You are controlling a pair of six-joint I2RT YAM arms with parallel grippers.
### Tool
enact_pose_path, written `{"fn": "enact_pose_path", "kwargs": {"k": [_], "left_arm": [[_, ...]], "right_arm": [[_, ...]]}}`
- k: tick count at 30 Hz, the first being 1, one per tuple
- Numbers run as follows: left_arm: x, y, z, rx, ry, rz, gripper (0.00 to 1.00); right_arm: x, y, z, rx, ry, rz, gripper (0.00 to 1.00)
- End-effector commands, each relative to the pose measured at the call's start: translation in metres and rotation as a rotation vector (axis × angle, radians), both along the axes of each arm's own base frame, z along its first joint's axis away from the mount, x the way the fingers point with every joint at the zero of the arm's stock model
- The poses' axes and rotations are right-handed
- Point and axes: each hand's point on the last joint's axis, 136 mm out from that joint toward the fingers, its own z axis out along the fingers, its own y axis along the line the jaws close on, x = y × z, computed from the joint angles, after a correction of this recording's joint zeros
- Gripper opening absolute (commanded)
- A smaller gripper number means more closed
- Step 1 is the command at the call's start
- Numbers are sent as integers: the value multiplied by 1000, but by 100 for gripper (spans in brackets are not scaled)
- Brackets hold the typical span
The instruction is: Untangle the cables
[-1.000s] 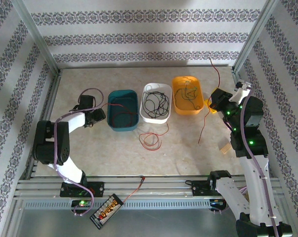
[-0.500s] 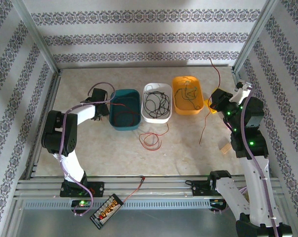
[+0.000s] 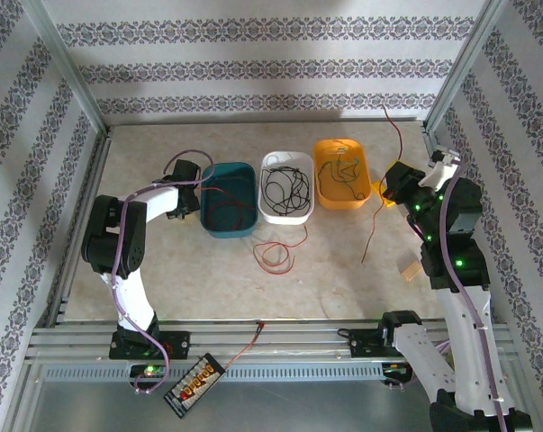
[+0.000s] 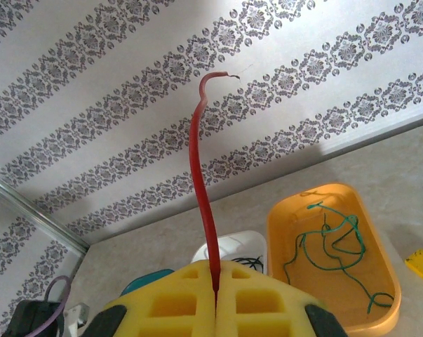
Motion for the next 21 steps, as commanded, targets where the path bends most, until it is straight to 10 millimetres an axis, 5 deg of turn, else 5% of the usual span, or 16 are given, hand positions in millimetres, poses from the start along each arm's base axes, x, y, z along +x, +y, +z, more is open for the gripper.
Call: {"fn": "enact_pose_path", "kwargs": {"k": [1,7,14,21], "left_arm": [[-9,0,3,38,43,-17,5],[-9,-4,50,108,5,-86,0],[-10,-33,113,91,-74,-199,0],[-7,-100,107,-11,-24,-355,0]], "right_arm": [[-6,3,22,1,-66,10,0],[-5,4,24,2,-69,15,0],[-2,5,20,13,-64,22,0],[-2,6,20,16,-62,29,0]]}}
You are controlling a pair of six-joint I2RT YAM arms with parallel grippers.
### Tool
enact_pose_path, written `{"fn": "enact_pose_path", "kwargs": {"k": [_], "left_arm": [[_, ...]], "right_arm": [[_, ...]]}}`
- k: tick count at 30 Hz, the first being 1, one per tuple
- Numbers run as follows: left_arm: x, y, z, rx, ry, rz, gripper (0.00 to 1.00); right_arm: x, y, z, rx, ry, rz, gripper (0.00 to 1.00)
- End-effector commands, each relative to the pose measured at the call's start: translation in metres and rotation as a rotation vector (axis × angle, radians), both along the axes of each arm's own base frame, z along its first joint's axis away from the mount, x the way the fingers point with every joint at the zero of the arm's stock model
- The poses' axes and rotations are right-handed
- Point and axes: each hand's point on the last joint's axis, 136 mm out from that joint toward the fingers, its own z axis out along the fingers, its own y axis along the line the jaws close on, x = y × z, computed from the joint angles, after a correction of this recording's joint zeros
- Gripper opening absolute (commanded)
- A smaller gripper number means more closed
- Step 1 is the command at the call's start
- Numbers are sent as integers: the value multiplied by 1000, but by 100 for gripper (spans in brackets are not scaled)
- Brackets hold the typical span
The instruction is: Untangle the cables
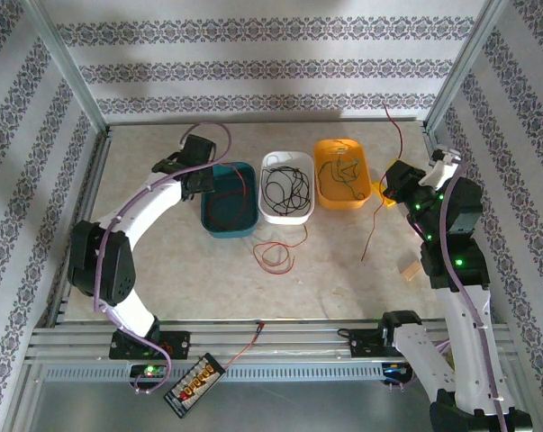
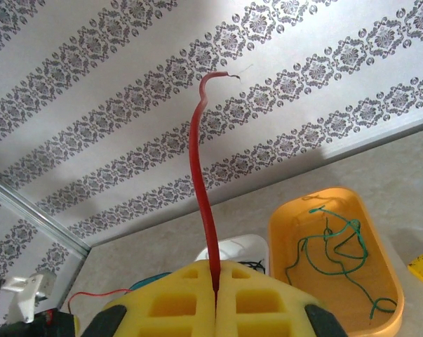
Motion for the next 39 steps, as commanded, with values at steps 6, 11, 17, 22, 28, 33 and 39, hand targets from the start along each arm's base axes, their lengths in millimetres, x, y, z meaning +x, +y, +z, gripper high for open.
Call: {"fn": "enact_pose_path", "kwargs": {"k": [6,11,17,22,28,33,39], "left_arm": [[-14,-39,-60,3,222,-76,0],[-17,-45,-86,-24,280,-59,0],[-20,-50,-101,-41,318,-49,0],[-16,-60,-83,-72,275,-65,37],[-7,-84,-30,-133,153,-126,57],[-6,-97,12,-183,52,-160,67],[-21,-81,64,-322,-194,-55,73]], "right_arm": [[-9,4,18,-6,-56,20,0],[-11,3,16,-8,-55,16,0],[-9,5,15,-1,-51,24,0],[-8,7,12,4,-39,35,0],[-7,9,7,19,-26,47,0],[-8,22,12,31,-38,110,0],[-7,51,40,87,-91,227,0]]}}
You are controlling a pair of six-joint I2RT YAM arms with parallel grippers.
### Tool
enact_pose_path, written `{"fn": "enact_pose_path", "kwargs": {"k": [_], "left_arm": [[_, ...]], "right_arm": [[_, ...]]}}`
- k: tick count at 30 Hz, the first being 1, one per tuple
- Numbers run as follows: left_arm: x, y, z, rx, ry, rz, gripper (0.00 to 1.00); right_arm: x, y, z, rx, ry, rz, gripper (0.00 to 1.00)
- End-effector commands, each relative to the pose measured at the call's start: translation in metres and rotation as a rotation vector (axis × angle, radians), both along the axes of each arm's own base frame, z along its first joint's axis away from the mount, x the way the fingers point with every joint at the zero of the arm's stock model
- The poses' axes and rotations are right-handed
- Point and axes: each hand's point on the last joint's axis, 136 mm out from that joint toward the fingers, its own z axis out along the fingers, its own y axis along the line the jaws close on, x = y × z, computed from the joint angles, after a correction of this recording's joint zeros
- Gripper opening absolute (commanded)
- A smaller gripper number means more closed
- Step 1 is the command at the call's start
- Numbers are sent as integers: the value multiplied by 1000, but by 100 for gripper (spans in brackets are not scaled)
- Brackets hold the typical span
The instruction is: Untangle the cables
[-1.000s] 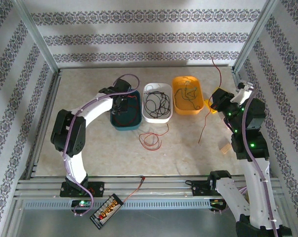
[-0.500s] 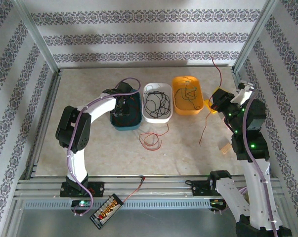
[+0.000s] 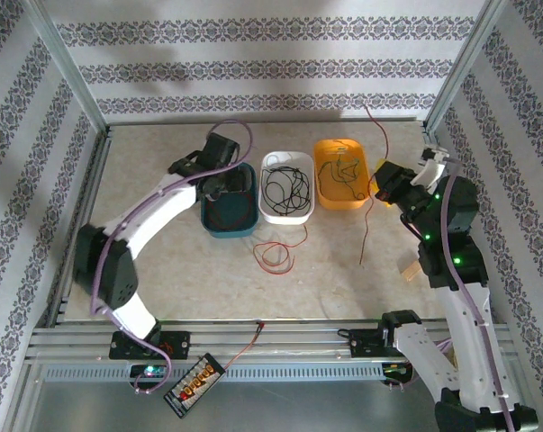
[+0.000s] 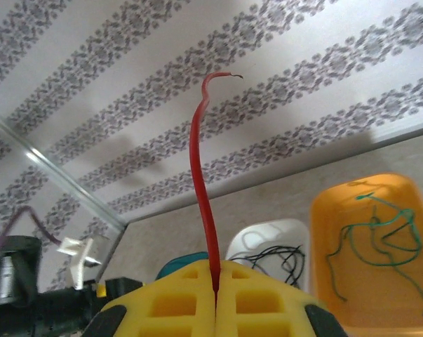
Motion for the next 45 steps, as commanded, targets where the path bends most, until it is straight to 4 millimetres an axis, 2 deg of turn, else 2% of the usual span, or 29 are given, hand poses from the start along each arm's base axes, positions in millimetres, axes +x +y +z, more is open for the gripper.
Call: {"fn": "enact_pose_path", "kwargs": {"k": [1,5,9,12,17,21,24,26,29,32,34,37,45], "left_arm": [[-12,18,24,-93,-127,135,73],[-46,67,14,-79,-181,339,73],[-84,117,0,-36,-190,517,74],[-106,141,-10,-12,-171,591,75],[-117,152,-21,-17,-144,622,75],[-114,152,-18,-3,-143,611,76],[-112,151,-15,1,-149,600,76],[-111,150,-15,5,-148,594,76],[-112,150,-17,11,-141,590,76],[-113,150,-19,6,-138,590,76],[-114,150,-21,6,-133,588,76],[-114,150,-21,7,-133,586,76],[-113,148,-22,8,-128,576,76]], "right_arm": [[-3,22,45,61,-109,88,0],[7,53,79,114,-175,164,0],[27,105,108,91,-232,250,0],[46,146,123,81,-262,304,0],[86,203,127,44,-267,330,0],[112,235,115,38,-241,356,0],[128,254,86,34,-174,373,0],[136,267,57,38,-106,388,0],[140,289,0,15,4,421,0],[132,307,-60,-40,113,442,0],[127,312,-96,-61,186,442,0],[121,312,-134,-71,280,422,0],[112,307,-207,-181,465,360,0]]}}
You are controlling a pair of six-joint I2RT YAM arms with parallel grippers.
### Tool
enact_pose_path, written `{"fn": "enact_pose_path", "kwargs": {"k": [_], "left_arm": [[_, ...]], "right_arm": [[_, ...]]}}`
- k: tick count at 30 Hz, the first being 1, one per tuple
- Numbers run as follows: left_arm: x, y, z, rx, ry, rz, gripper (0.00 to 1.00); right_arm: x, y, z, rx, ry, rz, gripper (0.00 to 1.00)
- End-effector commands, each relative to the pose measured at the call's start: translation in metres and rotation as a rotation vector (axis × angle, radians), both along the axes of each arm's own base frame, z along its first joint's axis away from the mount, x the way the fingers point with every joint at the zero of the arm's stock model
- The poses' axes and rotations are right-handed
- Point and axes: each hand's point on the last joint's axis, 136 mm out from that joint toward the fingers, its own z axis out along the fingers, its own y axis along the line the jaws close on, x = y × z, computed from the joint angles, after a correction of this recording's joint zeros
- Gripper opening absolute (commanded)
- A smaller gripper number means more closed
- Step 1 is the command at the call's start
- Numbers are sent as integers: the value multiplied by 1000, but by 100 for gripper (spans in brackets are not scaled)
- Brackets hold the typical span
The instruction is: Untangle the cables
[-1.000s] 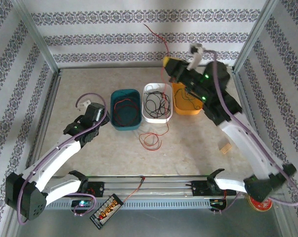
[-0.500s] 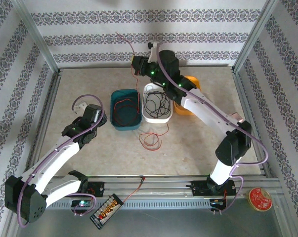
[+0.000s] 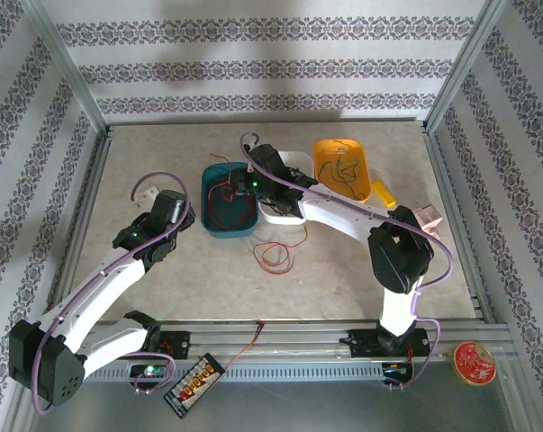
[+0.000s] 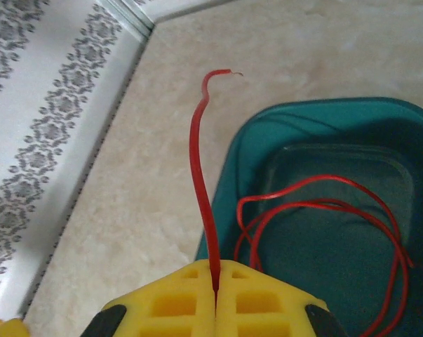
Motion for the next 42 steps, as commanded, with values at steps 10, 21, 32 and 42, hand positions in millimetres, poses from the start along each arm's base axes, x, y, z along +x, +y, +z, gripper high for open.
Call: {"fn": "enact_pose_path", "kwargs": {"k": [10,21,32,42], "left_arm": [[-6,7,0,30,30,3,77],[14,-36,11,-29,-51,-258,77],[-11,-147,7,-10,-71,-814,80],[-61,-248,-78,157,168,-1218,79]], "right_arm": [[-2,4,-80,-133,178,-45,0],[-5,1,-53,-127,121,-36,38],[-14,-69,19,-131,-55,-157,44],[-53,-195,25,-77,-45,-361,44]]}}
